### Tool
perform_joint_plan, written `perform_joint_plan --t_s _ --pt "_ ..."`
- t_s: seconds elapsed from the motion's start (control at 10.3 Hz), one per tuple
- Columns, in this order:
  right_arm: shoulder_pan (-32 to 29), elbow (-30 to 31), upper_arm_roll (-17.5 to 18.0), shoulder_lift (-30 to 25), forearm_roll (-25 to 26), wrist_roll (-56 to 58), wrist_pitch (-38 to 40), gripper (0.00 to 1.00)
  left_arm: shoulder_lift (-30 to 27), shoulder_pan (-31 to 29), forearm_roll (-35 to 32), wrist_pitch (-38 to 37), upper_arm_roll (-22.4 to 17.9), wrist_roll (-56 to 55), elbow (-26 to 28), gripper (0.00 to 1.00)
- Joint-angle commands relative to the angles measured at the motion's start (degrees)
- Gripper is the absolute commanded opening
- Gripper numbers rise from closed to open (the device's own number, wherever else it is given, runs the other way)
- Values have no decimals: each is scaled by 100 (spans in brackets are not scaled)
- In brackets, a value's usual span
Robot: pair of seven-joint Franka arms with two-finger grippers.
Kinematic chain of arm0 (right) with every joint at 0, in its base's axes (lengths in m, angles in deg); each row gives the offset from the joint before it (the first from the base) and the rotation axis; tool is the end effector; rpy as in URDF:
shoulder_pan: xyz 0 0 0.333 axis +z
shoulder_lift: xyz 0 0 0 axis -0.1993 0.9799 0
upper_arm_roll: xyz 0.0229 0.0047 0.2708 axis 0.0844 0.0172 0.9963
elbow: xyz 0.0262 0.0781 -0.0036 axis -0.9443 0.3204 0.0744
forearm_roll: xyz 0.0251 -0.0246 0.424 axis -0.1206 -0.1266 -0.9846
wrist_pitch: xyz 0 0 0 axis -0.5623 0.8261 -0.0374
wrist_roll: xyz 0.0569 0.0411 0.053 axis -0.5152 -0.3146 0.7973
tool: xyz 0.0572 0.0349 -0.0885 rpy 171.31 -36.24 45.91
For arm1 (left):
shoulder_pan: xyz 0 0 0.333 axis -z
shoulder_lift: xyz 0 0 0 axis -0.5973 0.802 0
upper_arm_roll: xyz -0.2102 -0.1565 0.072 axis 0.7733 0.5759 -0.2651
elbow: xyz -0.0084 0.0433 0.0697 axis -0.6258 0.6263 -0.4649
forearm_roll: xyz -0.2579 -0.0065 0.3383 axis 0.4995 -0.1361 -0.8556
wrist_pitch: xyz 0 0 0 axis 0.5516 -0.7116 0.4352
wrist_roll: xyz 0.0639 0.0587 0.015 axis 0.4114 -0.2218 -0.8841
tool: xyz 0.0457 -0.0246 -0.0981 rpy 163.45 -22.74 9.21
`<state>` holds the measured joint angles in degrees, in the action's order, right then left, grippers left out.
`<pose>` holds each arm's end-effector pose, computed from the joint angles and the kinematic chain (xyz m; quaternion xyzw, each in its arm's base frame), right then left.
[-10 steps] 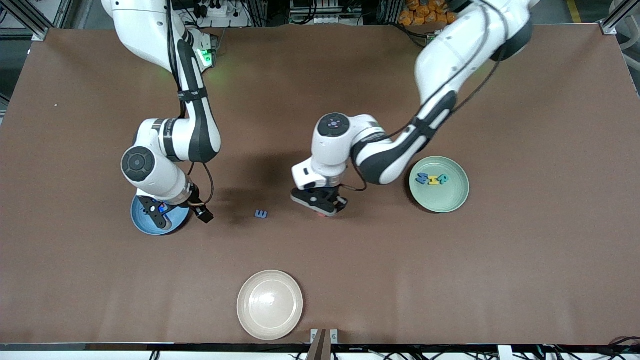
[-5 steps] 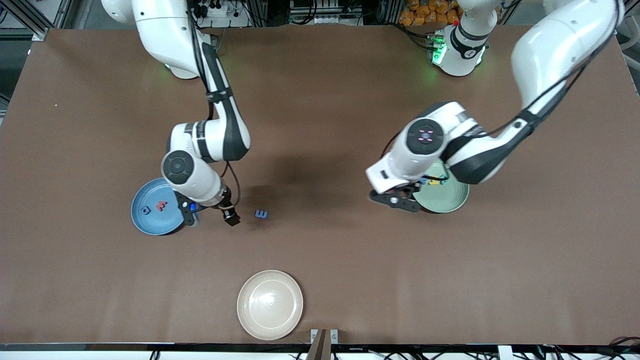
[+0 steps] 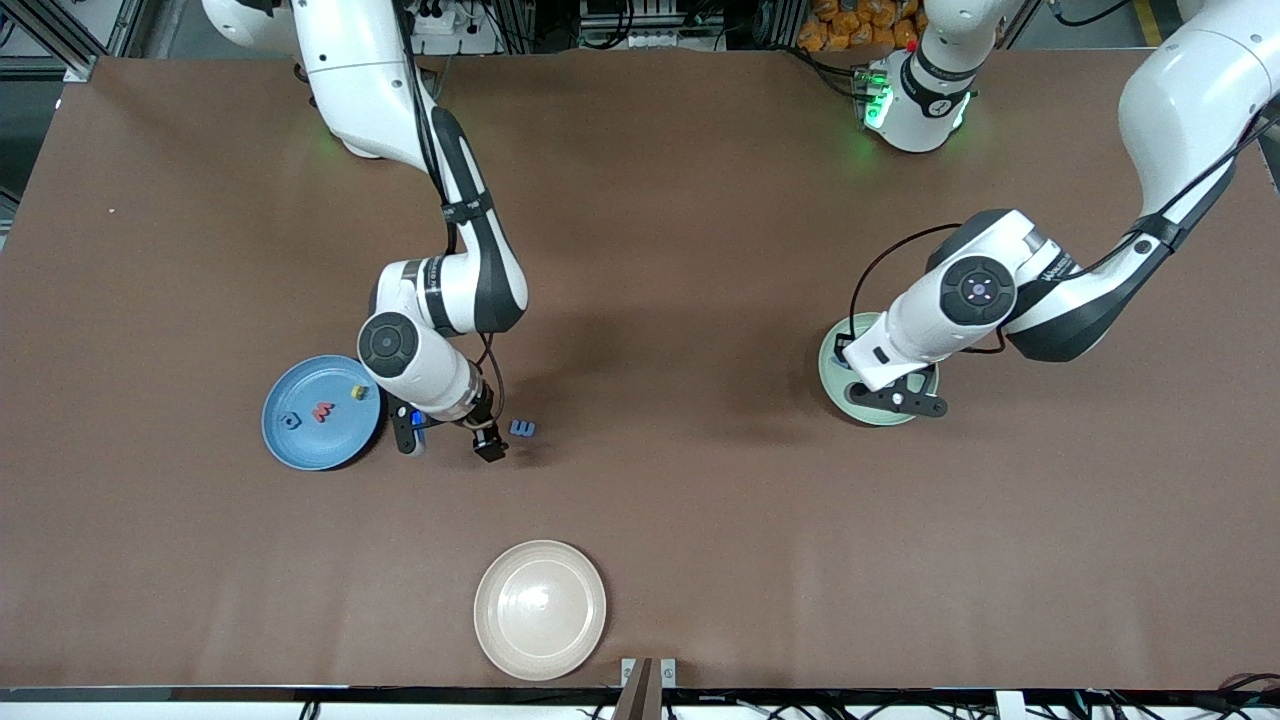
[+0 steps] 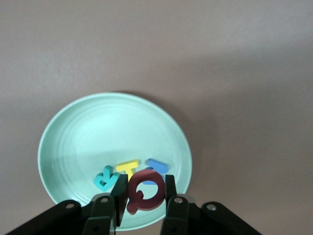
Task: Sort upper and lower case letters into plates
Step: 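Carry the Q to the green plate while the right gripper reaches the m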
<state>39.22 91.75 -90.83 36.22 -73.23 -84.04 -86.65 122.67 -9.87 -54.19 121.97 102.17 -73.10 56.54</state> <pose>0.6214 0.2520 0.1586 -0.7960 0.6026 0.0259 0.0507 0.5461 -0.2321 0.2293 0.9942 -0.0911 -0.0545 0.0146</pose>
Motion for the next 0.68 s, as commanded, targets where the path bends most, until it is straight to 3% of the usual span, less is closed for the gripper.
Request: perform_joint_plan --t_s 0.0,0.39,0.59 --pt "-88 -154 249 208 -149 -393 -195 100 -76 -459 -286 514 -12 -307 732 0" --pt "-105 -556 400 638 -149 -1026 -328 100 -41 -724 -1338 1127 -398 -290 936 0" --pt "-106 -760 409 823 -149 -1168 -328 100 38 -610 -1754 1532 -776 -290 901 8"
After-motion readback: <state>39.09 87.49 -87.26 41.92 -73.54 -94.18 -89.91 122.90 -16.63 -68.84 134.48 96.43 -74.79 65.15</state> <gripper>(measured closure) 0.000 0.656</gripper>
